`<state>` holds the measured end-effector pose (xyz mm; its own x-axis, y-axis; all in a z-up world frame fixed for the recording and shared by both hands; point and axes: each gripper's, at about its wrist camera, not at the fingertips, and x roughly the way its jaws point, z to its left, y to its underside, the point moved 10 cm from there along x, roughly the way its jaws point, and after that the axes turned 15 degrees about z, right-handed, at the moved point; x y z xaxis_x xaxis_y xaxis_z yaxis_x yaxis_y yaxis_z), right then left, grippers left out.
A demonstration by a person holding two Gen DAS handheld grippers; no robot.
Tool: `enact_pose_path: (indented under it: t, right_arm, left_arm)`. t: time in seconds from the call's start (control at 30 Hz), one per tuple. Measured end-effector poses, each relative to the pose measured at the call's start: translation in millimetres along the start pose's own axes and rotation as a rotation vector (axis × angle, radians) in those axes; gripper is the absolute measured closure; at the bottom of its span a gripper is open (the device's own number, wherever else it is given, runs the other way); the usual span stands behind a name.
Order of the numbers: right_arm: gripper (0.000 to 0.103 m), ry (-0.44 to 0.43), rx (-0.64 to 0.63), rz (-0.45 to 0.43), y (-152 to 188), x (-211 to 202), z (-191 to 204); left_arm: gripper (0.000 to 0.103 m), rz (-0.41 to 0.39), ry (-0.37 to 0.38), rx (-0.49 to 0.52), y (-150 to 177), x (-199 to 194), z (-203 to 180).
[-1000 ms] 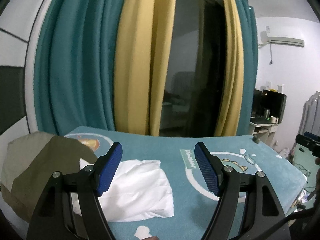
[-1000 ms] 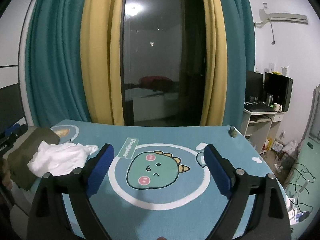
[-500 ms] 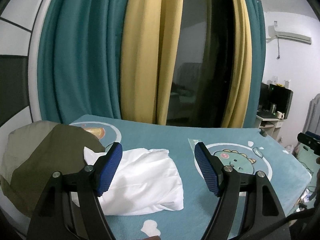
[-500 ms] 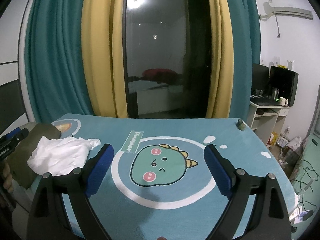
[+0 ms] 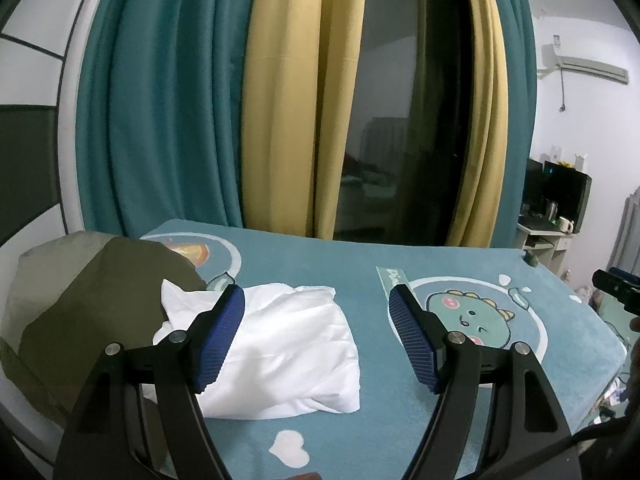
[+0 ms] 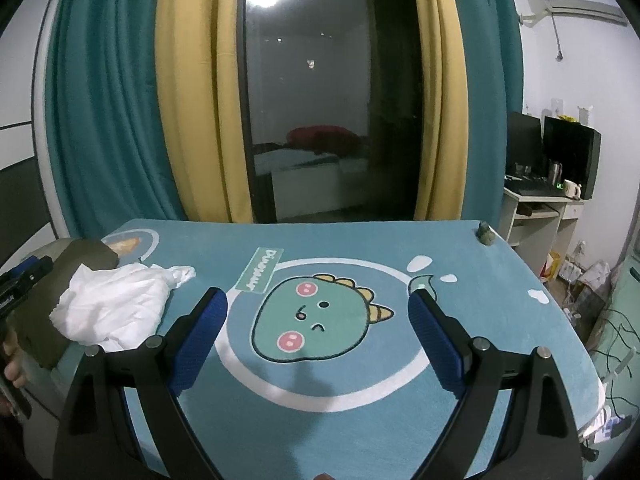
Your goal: Fold large clothes
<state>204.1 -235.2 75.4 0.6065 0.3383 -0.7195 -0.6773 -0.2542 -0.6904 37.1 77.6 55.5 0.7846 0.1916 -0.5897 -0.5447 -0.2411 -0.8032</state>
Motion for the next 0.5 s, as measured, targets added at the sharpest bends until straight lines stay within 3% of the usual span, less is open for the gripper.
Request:
enact_pose_path:
  t: [0.5]
  right_arm:
    - [0.012,0.003,0.012,0.014,2.7,5.5,-0.2]
  left_arm:
    - [0.025,-0.002,-0.002,0.0,-0.8,-0.4,-0.1]
